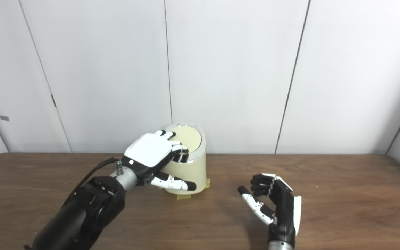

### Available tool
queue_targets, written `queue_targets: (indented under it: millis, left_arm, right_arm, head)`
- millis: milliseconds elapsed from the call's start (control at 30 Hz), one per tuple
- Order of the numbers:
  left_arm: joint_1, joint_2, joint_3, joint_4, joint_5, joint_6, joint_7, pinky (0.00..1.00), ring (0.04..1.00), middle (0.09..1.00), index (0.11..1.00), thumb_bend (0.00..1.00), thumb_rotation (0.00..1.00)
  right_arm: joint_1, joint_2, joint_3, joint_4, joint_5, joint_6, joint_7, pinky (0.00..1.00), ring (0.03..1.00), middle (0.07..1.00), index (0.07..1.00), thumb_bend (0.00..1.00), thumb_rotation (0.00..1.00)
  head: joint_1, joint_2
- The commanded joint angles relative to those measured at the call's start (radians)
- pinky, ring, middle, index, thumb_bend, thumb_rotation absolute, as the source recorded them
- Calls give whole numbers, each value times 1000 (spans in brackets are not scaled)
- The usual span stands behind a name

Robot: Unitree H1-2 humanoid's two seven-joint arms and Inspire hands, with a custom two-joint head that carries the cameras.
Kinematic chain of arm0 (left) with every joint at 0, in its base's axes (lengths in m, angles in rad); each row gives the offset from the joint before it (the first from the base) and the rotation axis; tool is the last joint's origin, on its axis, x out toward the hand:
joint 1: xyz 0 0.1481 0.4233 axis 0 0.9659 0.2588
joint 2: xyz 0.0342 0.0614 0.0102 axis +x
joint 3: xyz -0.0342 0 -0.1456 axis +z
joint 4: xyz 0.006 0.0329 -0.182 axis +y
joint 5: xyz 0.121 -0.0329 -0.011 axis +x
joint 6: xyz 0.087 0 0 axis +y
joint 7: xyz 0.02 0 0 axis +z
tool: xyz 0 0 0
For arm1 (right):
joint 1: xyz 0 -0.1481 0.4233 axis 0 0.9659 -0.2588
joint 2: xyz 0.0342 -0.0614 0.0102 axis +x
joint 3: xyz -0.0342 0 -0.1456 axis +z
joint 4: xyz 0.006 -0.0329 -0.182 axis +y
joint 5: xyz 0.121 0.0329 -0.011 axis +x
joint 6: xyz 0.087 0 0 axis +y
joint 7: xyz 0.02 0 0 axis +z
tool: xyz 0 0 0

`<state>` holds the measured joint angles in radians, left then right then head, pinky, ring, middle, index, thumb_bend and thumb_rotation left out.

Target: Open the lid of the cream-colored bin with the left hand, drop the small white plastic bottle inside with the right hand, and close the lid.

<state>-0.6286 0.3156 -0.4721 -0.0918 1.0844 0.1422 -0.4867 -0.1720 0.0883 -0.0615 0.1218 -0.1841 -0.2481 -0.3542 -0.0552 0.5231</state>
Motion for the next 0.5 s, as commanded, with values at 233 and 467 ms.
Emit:
queue_targets:
  millis: [233, 467]
  left_arm:
    - [-23, 5, 24, 15, -16, 6, -58, 1000, 963, 848, 829, 831, 1000]
    - [-25, 11, 23, 22, -12, 4, -66, 1000, 966, 853, 837, 838, 1000]
  right_arm:
    - [-13, 16, 7, -23, -6, -1, 6, 410, 484, 516, 487, 484, 143]
    - [-11, 19, 6, -31, -1, 10, 7, 405, 482, 514, 487, 484, 143]
  head:
    - [-3, 3]
    - [-2, 3]
